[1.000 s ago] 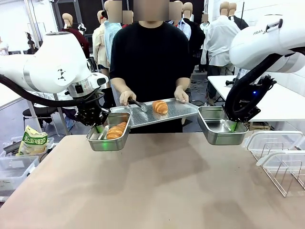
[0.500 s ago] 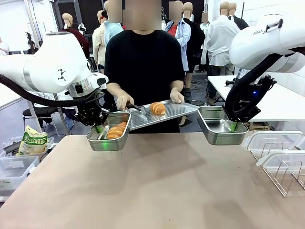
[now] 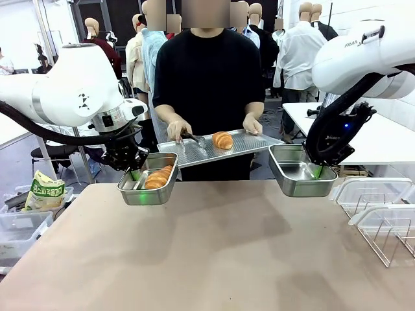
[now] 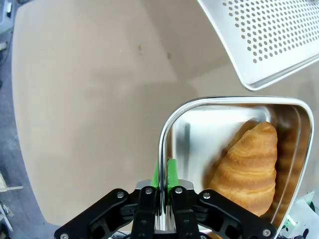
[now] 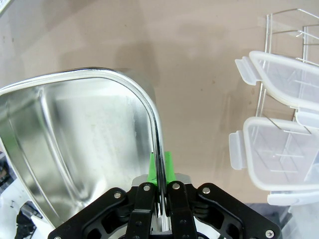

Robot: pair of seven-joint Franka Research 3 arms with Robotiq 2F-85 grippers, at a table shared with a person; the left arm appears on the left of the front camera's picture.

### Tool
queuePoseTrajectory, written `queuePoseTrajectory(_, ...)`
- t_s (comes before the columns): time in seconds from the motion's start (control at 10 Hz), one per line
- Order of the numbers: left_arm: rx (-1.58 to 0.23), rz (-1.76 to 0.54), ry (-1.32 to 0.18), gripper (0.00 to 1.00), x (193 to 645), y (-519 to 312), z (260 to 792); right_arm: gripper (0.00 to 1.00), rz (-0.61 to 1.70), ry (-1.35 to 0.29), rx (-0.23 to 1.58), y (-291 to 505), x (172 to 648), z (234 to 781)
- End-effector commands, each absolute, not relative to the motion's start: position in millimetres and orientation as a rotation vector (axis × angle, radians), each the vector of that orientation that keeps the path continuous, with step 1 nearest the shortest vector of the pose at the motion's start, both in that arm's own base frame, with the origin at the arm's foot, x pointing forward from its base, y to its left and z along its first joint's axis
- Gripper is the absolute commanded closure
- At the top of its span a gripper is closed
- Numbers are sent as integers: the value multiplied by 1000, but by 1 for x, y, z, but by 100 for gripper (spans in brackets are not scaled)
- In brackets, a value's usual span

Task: Place the bread in airtight containers.
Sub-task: Once an object is inside an Airtight Container , place the container in the center of the table.

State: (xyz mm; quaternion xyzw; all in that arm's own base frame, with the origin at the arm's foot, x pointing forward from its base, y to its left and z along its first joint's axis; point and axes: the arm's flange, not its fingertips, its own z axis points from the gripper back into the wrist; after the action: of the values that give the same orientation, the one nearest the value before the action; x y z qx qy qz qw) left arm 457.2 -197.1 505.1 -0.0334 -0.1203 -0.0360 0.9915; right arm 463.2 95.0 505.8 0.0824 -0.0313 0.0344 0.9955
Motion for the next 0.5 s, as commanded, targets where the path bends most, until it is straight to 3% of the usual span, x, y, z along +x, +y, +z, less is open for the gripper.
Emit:
queuePoseTrajectory(0.0, -70, -70, -248, 100, 459, -196, 509, 100, 66, -68, 165, 94, 461, 507)
queuePoseTrajectory(0.4, -70, -70, -248, 100, 459, -196, 509, 100, 66, -68, 165, 94, 461, 507)
